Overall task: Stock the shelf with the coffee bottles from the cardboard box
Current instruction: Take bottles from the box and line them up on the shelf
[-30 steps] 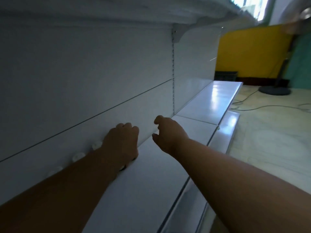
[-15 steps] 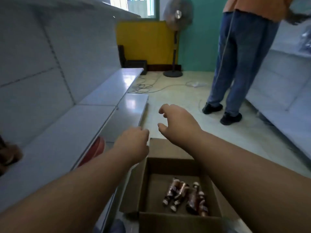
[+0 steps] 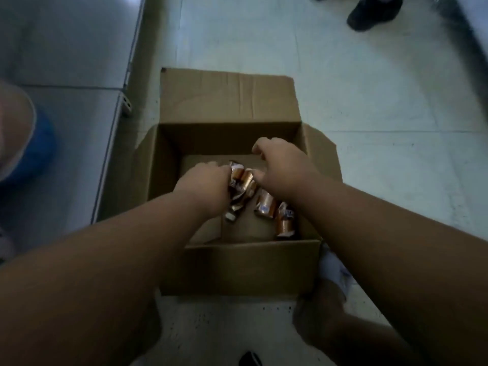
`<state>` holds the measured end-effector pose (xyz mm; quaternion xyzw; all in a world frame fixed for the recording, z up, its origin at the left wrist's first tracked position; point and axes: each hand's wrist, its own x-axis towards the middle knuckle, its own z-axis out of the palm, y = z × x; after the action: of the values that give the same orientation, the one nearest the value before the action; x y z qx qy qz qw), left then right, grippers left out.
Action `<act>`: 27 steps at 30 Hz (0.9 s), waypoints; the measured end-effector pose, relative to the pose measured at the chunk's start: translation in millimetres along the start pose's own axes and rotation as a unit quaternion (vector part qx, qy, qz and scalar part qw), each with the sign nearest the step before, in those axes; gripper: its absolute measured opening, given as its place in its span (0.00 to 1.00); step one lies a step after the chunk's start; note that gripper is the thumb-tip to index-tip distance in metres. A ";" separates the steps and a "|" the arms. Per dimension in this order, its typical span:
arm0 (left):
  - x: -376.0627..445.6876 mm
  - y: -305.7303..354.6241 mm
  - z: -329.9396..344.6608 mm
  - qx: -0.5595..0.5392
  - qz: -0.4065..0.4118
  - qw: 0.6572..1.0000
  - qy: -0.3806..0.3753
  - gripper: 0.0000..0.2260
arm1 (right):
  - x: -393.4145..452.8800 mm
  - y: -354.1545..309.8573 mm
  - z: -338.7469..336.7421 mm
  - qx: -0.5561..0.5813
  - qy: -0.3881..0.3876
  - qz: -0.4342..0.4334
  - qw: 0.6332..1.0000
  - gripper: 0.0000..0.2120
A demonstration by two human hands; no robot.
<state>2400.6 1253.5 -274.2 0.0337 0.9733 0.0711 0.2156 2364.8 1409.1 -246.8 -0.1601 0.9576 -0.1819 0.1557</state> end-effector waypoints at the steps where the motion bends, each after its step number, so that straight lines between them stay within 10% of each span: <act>1: 11.0 -4.9 10.1 -0.003 -0.003 1.000 -0.016 0.14 | 10.4 8.7 14.6 -0.009 -0.022 -0.004 1.000 0.18; 6: 58.5 -27.2 57.4 -0.002 -0.004 0.997 -0.079 0.18 | 48.9 39.6 78.7 -0.116 -0.125 -0.079 0.982 0.19; 12: 106.5 -53.0 98.2 0.180 0.177 0.965 -0.070 0.33 | 79.0 55.3 134.2 -0.202 -0.208 -0.202 0.936 0.17; 27: 135.1 -77.3 142.5 0.297 0.214 0.930 0.035 0.24 | 109.0 53.1 178.5 -0.349 -0.261 -0.097 0.895 0.30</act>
<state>2336.2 1207.8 -469.9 0.3016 0.9265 -0.1757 0.1407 2317.0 1363.1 -452.1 -0.3377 0.8641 0.1983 0.3161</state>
